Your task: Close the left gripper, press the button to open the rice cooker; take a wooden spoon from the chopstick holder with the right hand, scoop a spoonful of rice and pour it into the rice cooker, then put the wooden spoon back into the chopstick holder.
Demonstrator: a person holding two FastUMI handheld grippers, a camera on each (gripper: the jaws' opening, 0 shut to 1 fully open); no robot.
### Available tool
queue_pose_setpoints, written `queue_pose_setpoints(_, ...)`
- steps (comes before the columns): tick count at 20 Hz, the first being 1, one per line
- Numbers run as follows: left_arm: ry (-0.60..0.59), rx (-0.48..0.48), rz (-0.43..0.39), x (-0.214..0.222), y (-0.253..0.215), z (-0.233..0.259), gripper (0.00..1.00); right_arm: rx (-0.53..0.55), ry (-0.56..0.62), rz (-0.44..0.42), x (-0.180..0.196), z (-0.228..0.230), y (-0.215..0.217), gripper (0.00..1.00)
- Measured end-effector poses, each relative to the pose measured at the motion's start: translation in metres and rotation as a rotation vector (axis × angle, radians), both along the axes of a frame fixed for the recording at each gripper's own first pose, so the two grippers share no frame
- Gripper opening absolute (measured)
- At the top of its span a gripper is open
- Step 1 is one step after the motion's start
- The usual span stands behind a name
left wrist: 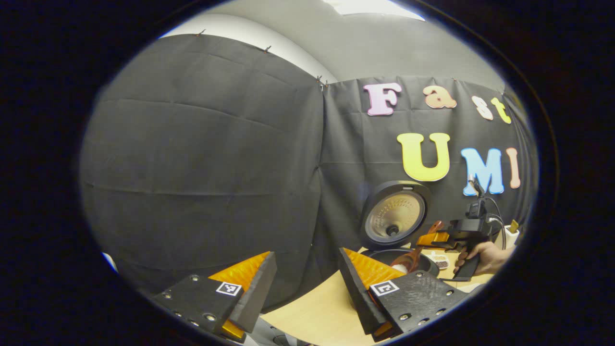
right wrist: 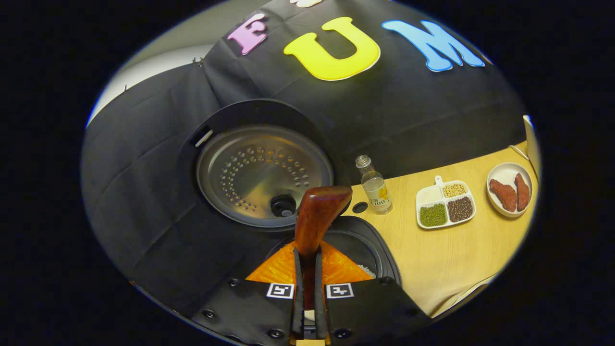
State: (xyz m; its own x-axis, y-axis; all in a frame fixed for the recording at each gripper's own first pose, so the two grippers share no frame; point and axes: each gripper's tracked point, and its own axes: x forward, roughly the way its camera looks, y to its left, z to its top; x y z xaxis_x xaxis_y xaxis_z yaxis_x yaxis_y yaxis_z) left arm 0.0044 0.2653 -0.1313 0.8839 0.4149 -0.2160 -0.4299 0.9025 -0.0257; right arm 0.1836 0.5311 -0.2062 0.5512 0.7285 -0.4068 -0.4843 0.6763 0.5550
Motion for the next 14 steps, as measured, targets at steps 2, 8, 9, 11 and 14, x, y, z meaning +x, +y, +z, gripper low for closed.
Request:
queue_pose_setpoints(2, 0.0, 0.001, 0.002, 0.0, -0.001, -0.001, 0.81, -0.042, -0.046, 0.024, -0.003, -0.003, 0.003, 0.1)
queue_pose_setpoints(8, -0.001, -0.003, 0.005, 0.0, -0.002, -0.001, 0.8, -0.16, -0.226, 0.106, -0.009, 0.004, 0.011, 0.07)
queue_pose_setpoints(9, -0.001, -0.004, 0.004, 0.0, -0.002, 0.0, 0.8, -0.182, -0.257, 0.121, -0.011, 0.004, 0.012, 0.07)
queue_pose_setpoints(11, -0.005, -0.001, 0.0, 0.0, -0.002, 0.0, 0.81, -0.223, -0.316, 0.149, -0.014, 0.006, 0.016, 0.11)
queue_pose_setpoints(14, -0.007, -0.003, -0.003, 0.0, -0.002, -0.001, 0.8, -0.279, -0.419, 0.182, -0.017, 0.011, 0.016, 0.11)
